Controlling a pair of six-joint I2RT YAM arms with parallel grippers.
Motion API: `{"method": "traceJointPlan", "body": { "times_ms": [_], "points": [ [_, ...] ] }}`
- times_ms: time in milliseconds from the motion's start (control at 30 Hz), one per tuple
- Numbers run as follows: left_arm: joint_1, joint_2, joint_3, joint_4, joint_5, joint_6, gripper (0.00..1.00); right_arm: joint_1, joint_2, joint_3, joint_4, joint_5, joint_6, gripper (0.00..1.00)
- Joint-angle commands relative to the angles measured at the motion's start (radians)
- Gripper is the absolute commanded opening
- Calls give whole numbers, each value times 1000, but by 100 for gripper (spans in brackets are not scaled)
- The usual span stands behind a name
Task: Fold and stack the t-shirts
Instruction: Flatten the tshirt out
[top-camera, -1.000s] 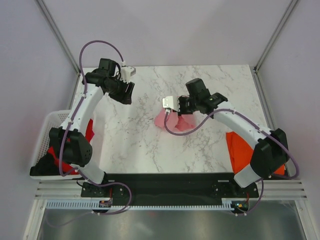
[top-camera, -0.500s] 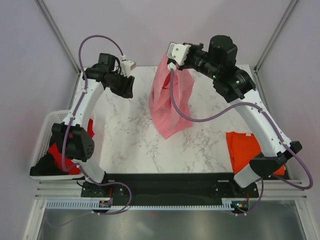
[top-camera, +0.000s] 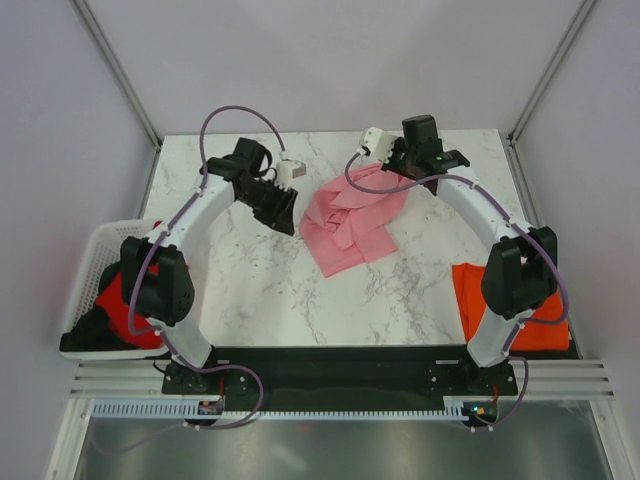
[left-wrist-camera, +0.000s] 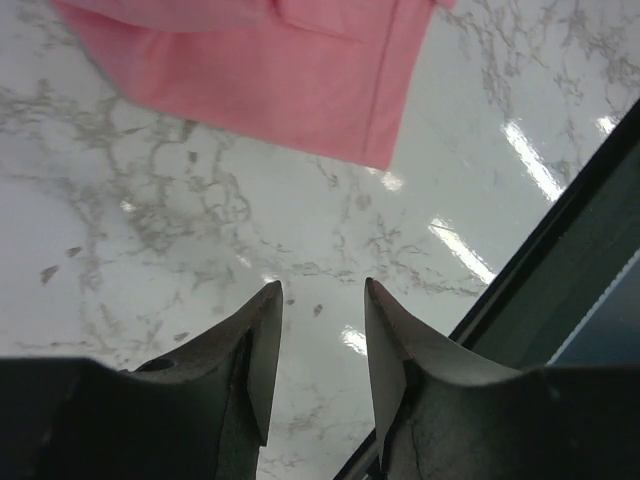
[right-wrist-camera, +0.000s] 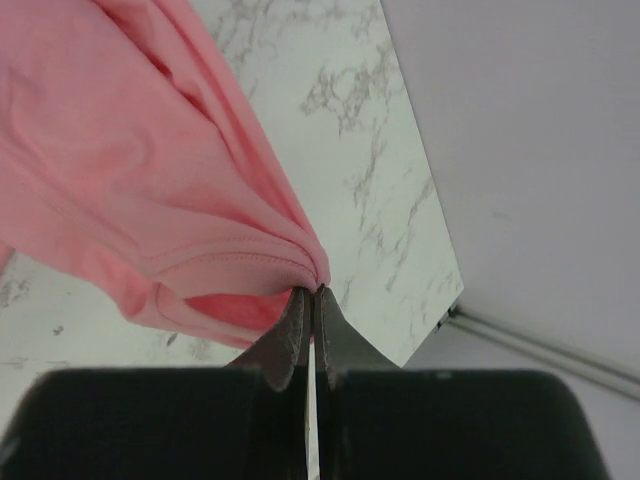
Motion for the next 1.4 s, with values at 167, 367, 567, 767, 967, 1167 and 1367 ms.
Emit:
{"method": "traceJointPlan", "body": {
  "times_ms": [167,367,567,767,967,1167,1367],
  "points": [
    [-236,80,8,64,61,22,48,-31,20,39,17,88,84,0],
    [-312,227,80,102,-30,-14,47,-29,4,20,3,82,109,0],
    [-368,310,117,121,-125,-12,48,-35,-22,-22,4,73,113,0],
    [-410,381,149,119,-189,-6,49,-46,-27,-36,6,54,138,0],
    [-422,425,166,119,-261,5,48,-49,-34,-44,15,39,150,0],
    [-425,436,172,119,-340,11,35,-49,-45,-50,29,28,159,0],
    [-427,430,171,119,-318,9,10,-50,-54,-64,33,27,176,0]
  ]
}}
